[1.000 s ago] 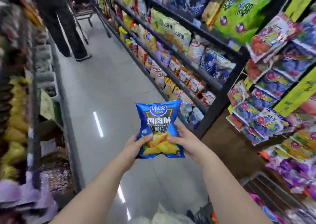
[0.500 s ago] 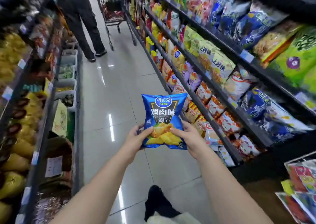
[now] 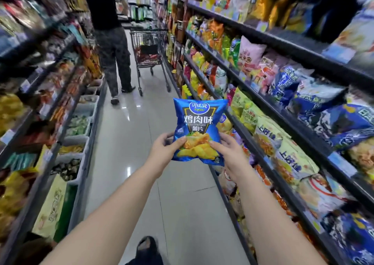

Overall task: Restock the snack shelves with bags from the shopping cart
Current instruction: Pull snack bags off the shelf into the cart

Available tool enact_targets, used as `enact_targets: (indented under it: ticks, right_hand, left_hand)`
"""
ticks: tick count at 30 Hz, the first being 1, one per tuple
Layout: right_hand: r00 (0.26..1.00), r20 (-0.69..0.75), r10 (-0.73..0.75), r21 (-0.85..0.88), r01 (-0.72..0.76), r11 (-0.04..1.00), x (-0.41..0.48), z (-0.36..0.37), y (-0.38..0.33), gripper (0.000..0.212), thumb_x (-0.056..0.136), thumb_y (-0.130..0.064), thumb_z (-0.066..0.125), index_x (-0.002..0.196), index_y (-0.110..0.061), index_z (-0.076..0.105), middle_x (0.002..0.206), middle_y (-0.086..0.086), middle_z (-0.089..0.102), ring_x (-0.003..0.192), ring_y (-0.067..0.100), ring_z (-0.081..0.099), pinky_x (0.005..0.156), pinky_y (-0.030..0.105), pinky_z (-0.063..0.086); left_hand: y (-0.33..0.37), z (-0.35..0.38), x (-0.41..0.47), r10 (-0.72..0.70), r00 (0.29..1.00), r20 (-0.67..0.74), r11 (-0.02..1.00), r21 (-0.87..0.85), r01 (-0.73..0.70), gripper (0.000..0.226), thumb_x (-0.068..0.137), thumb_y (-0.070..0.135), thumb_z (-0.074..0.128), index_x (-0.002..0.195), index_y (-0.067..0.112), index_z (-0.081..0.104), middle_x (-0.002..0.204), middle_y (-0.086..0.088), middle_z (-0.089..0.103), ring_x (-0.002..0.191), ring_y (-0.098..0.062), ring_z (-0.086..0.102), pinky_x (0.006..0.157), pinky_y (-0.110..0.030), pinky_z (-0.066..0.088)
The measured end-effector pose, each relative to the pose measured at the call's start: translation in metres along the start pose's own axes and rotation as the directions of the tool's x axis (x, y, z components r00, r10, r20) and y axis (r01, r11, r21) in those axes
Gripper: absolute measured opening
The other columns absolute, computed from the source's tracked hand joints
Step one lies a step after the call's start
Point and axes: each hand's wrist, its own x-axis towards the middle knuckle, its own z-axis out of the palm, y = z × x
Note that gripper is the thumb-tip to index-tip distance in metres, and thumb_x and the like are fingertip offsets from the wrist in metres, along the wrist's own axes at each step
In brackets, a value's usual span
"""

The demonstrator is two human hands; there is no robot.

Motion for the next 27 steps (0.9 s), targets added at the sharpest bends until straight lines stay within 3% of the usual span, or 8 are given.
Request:
enact_targets:
  ticks: [5, 8, 12, 15, 18, 22, 24, 27]
  right_hand:
    - [0.983, -0.116, -0.143, -0.049, 0.138, 0.989, 0.104, 0.015, -0.064, 0.043, 0.084, 0.001, 0.068, 0.123, -0.011, 0.055, 0.114, 0.009, 0.07, 0.098, 0.026, 0.069, 0.087, 0.041, 0.056]
    - [0.951, -0.192, -0.244, -0.092, 0.23, 0.969, 0.158, 0.021, -0.108, 0.037, 0.084, -0.003, 0.07, 0.116, -0.017, 0.058, 0.106, 0.002, 0.072, 0.09, 0.017, 0.071, 0.079, 0.031, 0.057]
    - [0.872, -0.32, -0.37, -0.16, 0.335, 0.929, 0.217, 0.021, -0.168, 0.037, 0.085, -0.011, 0.071, 0.12, -0.016, 0.058, 0.109, 0.0, 0.071, 0.086, 0.008, 0.07, 0.076, 0.023, 0.055]
    - [0.797, -0.411, -0.442, -0.235, 0.376, 0.896, 0.253, 0.008, -0.206, 0.037, 0.084, -0.021, 0.074, 0.118, -0.02, 0.06, 0.107, -0.005, 0.071, 0.089, 0.007, 0.07, 0.082, 0.026, 0.053]
    - [0.73, -0.474, -0.492, -0.333, 0.369, 0.868, 0.288, -0.016, -0.24, 0.037, 0.082, -0.026, 0.076, 0.115, -0.019, 0.06, 0.106, -0.003, 0.07, 0.088, 0.009, 0.07, 0.073, 0.024, 0.054]
    - [0.653, -0.539, -0.532, -0.462, 0.298, 0.835, 0.33, -0.059, -0.279, 0.044, 0.077, -0.038, 0.079, 0.113, -0.019, 0.062, 0.106, -0.001, 0.07, 0.092, 0.012, 0.069, 0.076, 0.026, 0.053]
    - [0.626, -0.562, -0.541, -0.506, 0.257, 0.823, 0.347, -0.081, -0.297, 0.045, 0.078, -0.04, 0.078, 0.113, -0.016, 0.063, 0.104, -0.001, 0.07, 0.09, 0.012, 0.068, 0.072, 0.024, 0.051]
    - [0.591, -0.586, -0.554, -0.556, 0.204, 0.806, 0.37, -0.114, -0.327, 0.043, 0.078, -0.042, 0.077, 0.106, -0.012, 0.065, 0.098, 0.004, 0.072, 0.079, 0.012, 0.066, 0.064, 0.023, 0.049]
  left_hand:
    - [0.063, 0.015, 0.128, 0.093, 0.989, 0.113, 0.994, 0.05, -0.099, 0.029, 0.089, 0.018, 0.07, 0.114, 0.008, 0.06, 0.09, 0.0, 0.071, 0.069, -0.005, 0.07, 0.061, -0.021, 0.056]
    - [0.112, 0.032, 0.202, 0.155, 0.964, 0.216, 0.981, 0.085, -0.177, 0.026, 0.09, 0.023, 0.07, 0.111, 0.013, 0.062, 0.088, 0.002, 0.068, 0.066, -0.002, 0.068, 0.06, -0.018, 0.054]
    - [0.176, 0.066, 0.293, 0.229, 0.897, 0.377, 0.937, 0.164, -0.309, 0.052, 0.08, 0.055, 0.072, 0.118, 0.02, 0.063, 0.107, -0.001, 0.07, 0.092, -0.011, 0.069, 0.091, -0.035, 0.054]
    - [0.216, 0.105, 0.348, 0.243, 0.845, 0.477, 0.906, 0.2, -0.374, 0.053, 0.085, 0.06, 0.063, 0.122, 0.023, 0.057, 0.12, 0.006, 0.062, 0.105, -0.01, 0.059, 0.09, -0.032, 0.045]
    - [0.245, 0.153, 0.393, 0.244, 0.797, 0.553, 0.885, 0.209, -0.416, 0.053, 0.09, 0.058, 0.058, 0.128, 0.021, 0.053, 0.123, 0.009, 0.057, 0.108, -0.011, 0.054, 0.088, -0.03, 0.041]
    - [0.27, 0.219, 0.447, 0.246, 0.736, 0.63, 0.863, 0.203, -0.462, 0.051, 0.088, 0.061, 0.058, 0.116, 0.019, 0.064, 0.093, 0.008, 0.068, 0.084, -0.008, 0.063, 0.077, -0.028, 0.053]
    - [0.284, 0.252, 0.468, 0.239, 0.702, 0.671, 0.844, 0.215, -0.492, 0.044, 0.091, 0.055, 0.058, 0.11, 0.016, 0.067, 0.07, 0.01, 0.056, 0.063, -0.006, 0.052, 0.055, -0.022, 0.04]
    - [0.309, 0.3, 0.497, 0.219, 0.693, 0.687, 0.829, 0.243, -0.504, 0.044, 0.089, 0.056, 0.061, 0.1, 0.015, 0.068, 0.06, 0.004, 0.045, 0.056, -0.012, 0.042, 0.052, -0.027, 0.029]
